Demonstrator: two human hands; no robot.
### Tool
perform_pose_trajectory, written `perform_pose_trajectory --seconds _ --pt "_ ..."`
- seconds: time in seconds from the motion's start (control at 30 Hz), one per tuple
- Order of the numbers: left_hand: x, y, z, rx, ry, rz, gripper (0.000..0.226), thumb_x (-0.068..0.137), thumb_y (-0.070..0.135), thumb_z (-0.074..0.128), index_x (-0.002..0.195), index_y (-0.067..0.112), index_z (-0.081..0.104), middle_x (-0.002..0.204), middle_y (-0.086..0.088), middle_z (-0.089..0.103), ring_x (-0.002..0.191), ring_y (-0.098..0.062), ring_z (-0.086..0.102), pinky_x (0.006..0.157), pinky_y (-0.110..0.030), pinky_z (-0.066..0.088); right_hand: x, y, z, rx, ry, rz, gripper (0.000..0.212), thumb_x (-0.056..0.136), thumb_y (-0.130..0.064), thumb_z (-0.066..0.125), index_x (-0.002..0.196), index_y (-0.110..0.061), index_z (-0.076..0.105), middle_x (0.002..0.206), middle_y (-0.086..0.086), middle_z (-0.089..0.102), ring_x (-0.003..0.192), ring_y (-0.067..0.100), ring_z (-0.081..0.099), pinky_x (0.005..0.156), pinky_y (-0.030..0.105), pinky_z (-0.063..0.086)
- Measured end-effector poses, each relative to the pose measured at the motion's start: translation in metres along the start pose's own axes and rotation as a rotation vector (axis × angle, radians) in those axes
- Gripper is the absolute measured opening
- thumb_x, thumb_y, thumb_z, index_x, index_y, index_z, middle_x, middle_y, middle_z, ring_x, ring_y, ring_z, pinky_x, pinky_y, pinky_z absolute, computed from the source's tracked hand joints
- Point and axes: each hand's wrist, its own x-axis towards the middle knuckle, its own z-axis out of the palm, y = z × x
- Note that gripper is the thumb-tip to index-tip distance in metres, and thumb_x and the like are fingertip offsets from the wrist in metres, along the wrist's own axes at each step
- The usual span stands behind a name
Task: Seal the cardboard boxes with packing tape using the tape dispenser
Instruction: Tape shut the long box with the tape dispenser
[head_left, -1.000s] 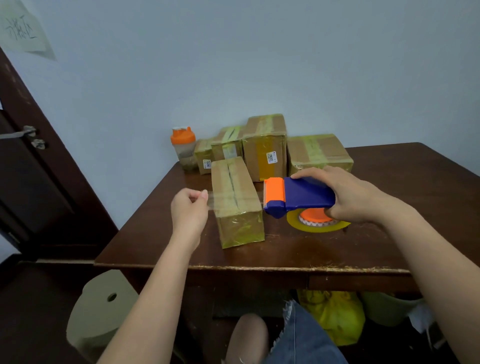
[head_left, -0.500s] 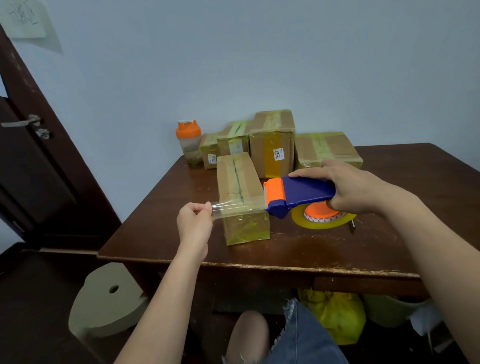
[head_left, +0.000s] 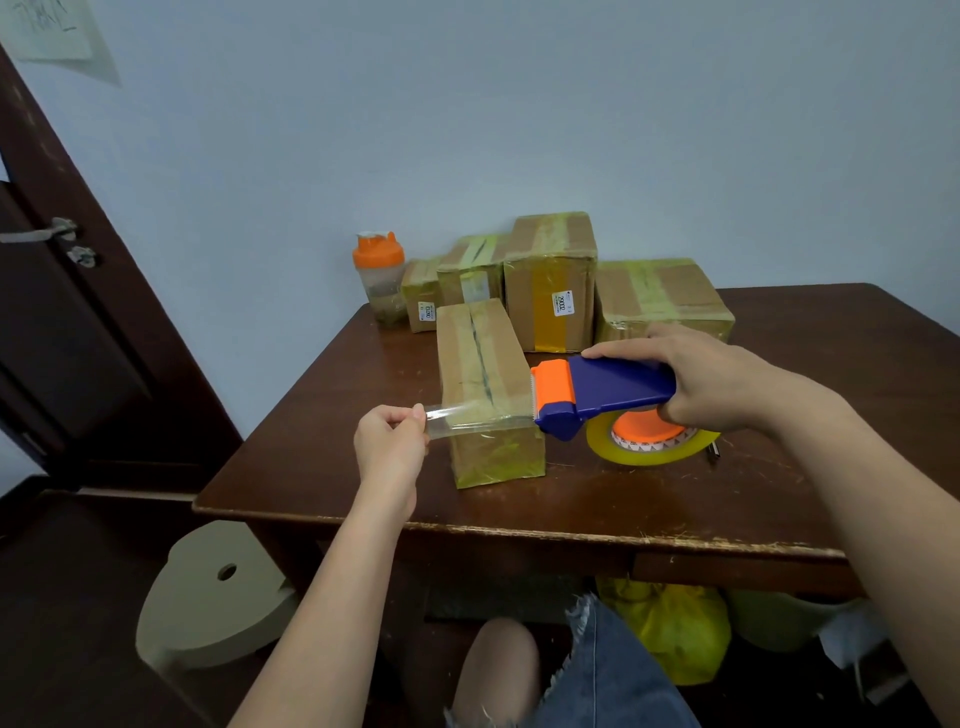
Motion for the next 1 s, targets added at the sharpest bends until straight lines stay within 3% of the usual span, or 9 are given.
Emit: perform_pose_trajectory --seconds 0.23,0.43,0.6,0.8,0.93,1.0 --pt "0.002 -0.003 0.002 -0.018 -0.043 -0.090 0.013 0.097 0.012 0.058 0.085 0.008 0.062 0.076 -0.007 0.057 0.070 -0.017 0.053 0.079 -0.036 0.053 0.001 0.002 0.005 0.034 -0.021 0.011 0.088 0.082 -0.002 0.059 0.134 -0.064 0.027 0.105 -0.010 0.044 0.087 0.009 0.047 0.068 0.035 0.051" --pt "0.009 -0.008 0.003 -0.052 -0.134 -0.210 0.007 0.094 0.007 0.061 0.089 0.003 0.063 0.077 -0.008 0.057 0.067 -0.015 0.051 0.066 -0.030 0.050 0.003 0.009 0.015 0.141 -0.048 0.019 0.088 0.082 0.001 0.062 0.136 -0.061 0.029 0.109 -0.007 0.044 0.090 0.010 0.048 0.076 0.031 0.049" --pt "0.011 -0.012 0.009 -0.043 -0.156 -0.233 0.006 0.094 0.007 0.060 0.089 0.004 0.062 0.074 -0.008 0.056 0.064 -0.014 0.050 0.066 -0.030 0.050 0.004 0.012 0.020 0.215 -0.052 0.019 0.089 0.082 0.004 0.064 0.131 -0.062 0.030 0.110 -0.007 0.044 0.092 0.011 0.049 0.073 0.022 0.042" --pt "0.011 -0.012 0.014 -0.013 -0.213 -0.281 0.013 0.097 0.005 0.053 0.108 0.000 0.057 0.079 -0.009 0.051 0.060 -0.015 0.042 0.056 -0.029 0.041 0.004 0.010 0.022 0.246 -0.047 0.031 0.085 0.083 0.003 0.064 0.137 -0.056 0.034 0.110 -0.004 0.043 0.091 0.011 0.048 0.069 0.018 0.038" --pt "0.007 -0.013 0.015 0.117 -0.235 -0.222 0.016 0.101 0.022 0.050 0.109 0.009 0.054 0.074 -0.005 0.052 0.062 -0.017 0.049 0.061 -0.031 0.044 0.004 0.010 0.022 0.245 -0.044 0.033 0.086 0.083 0.005 0.062 0.136 -0.057 0.034 0.110 -0.004 0.044 0.093 0.013 0.048 0.071 0.021 0.039" --pt "0.004 -0.014 0.016 0.272 -0.208 -0.105 0.018 0.103 0.028 0.046 0.106 0.010 0.051 0.088 -0.004 0.056 0.075 -0.016 0.056 0.065 -0.026 0.044 0.005 0.010 0.023 0.250 -0.044 0.036 0.087 0.083 0.005 0.062 0.135 -0.059 0.033 0.108 -0.005 0.043 0.092 0.012 0.048 0.069 0.019 0.039"
